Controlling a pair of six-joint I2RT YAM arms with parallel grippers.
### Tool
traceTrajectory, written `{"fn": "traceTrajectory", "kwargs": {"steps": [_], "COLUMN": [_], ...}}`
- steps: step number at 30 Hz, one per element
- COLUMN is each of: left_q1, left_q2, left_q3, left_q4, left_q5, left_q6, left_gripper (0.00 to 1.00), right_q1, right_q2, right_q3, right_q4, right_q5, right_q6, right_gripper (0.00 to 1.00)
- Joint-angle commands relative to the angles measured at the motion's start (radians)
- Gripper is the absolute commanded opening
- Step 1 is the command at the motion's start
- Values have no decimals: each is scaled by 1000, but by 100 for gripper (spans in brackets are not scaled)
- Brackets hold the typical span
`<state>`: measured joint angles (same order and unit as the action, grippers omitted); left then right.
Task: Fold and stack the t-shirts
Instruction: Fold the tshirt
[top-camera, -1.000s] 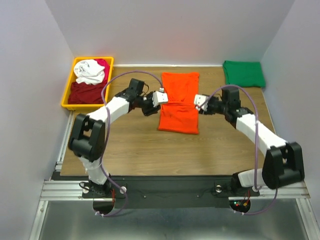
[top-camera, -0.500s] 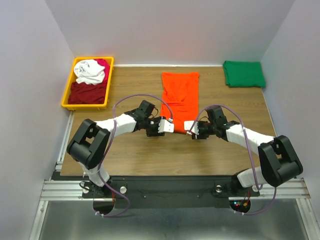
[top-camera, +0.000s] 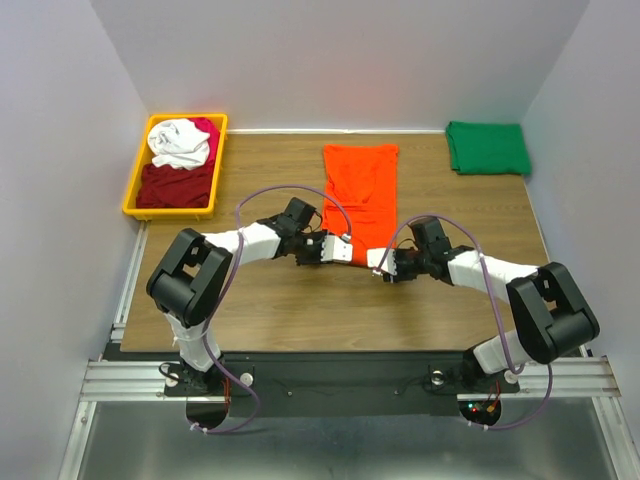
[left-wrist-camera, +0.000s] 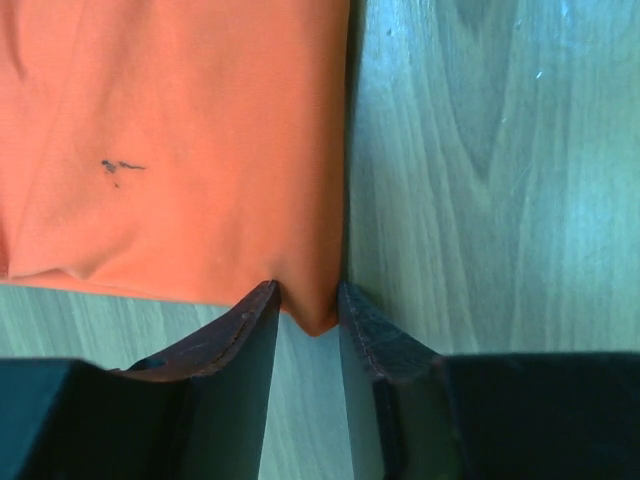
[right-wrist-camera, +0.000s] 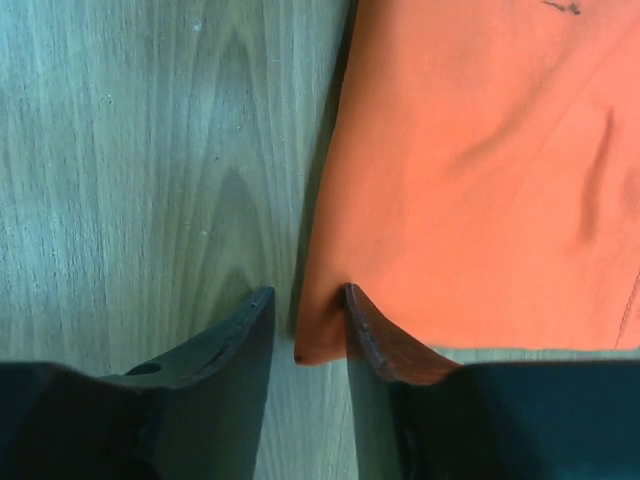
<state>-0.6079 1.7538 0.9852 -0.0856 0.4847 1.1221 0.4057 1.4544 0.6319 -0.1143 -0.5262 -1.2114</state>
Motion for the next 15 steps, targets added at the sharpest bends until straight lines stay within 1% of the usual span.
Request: {"fn": "traceTrajectory", "kwargs": {"steps": [1, 2, 3, 5, 6, 7, 8, 9, 12, 15], "left_q1": [-7, -7, -6, -6, -4, 0, 5, 20, 42, 43], "left_q2": [19, 15, 6, -11, -31, -39, -46, -59, -74, -94], "left_q3": [38, 38, 32, 29, 41, 53, 70, 113, 209, 260], "left_q4": [-20, -25, -28, -35, -43, -75, -95, -135, -204, -256], "left_q5": [-12, -5, 0, 18, 25, 41, 51, 58, 81, 84], "left_q6": [2, 8, 18, 12, 1, -14, -24, -50, -88, -96], "left_gripper": [31, 27, 17, 6, 1, 0, 0, 0, 0, 0], "right_q1": [5, 4, 5, 5, 4, 4, 4, 4, -4, -4], "right_q2": [4, 4, 1, -9, -18, -40, -52, -64, -104, -127], "right_q3": [-21, -21, -18, -5, 5, 31, 46, 63, 150, 207], "right_q4": [45, 48, 48, 48, 47, 44, 42, 36, -25, -87], "right_q5": [22, 29, 35, 55, 67, 93, 107, 120, 138, 141], "right_q6": [-31, -28, -25, 18, 39, 64, 122, 147, 196, 220], "right_gripper": [36, 33, 23, 11, 0, 1, 1, 1, 0, 1]}}
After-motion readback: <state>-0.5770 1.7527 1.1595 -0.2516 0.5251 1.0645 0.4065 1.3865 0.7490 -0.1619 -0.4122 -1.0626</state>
